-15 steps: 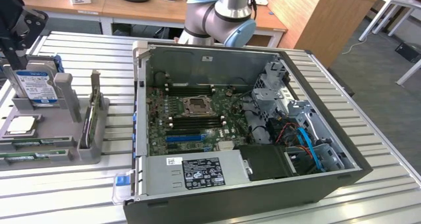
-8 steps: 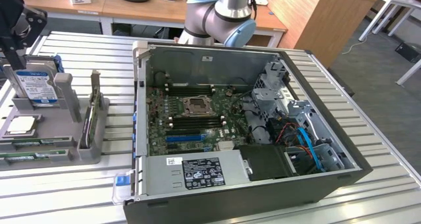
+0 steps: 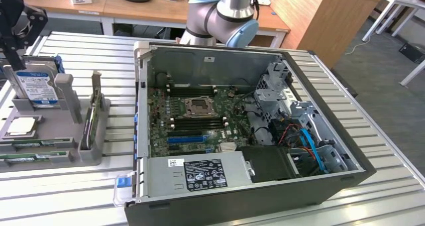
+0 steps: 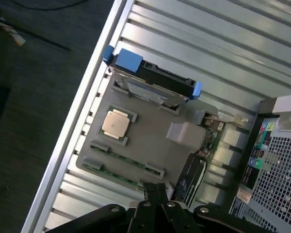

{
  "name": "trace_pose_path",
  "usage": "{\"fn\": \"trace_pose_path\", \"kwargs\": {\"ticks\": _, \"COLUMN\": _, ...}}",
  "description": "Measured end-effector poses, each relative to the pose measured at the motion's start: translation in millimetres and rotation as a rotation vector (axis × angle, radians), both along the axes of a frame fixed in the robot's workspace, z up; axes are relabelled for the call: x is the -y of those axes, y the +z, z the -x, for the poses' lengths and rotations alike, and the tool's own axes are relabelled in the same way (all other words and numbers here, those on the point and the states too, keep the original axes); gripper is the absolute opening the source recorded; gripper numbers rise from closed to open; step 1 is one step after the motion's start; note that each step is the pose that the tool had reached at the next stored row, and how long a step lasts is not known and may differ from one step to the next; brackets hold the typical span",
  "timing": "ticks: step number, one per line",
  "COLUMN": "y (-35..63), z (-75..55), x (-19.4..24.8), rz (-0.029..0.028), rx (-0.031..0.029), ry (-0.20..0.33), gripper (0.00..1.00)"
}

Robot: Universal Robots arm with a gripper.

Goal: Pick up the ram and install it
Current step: 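Pick up the ram and move it above insertion slot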

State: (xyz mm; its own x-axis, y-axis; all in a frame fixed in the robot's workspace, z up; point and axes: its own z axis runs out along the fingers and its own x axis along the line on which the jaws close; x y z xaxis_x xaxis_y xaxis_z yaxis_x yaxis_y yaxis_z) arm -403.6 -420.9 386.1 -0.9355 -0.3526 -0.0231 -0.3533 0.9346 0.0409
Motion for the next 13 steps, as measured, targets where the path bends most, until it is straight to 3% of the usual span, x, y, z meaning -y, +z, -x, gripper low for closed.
{"fn": "trace_pose_path", "kwargs": {"ticks": 13, "y": -0.1, "z": 0.0, "x": 0.0, "rz": 0.0015, "rx": 0.0000, "ry": 0.236, "gripper": 0.11}}
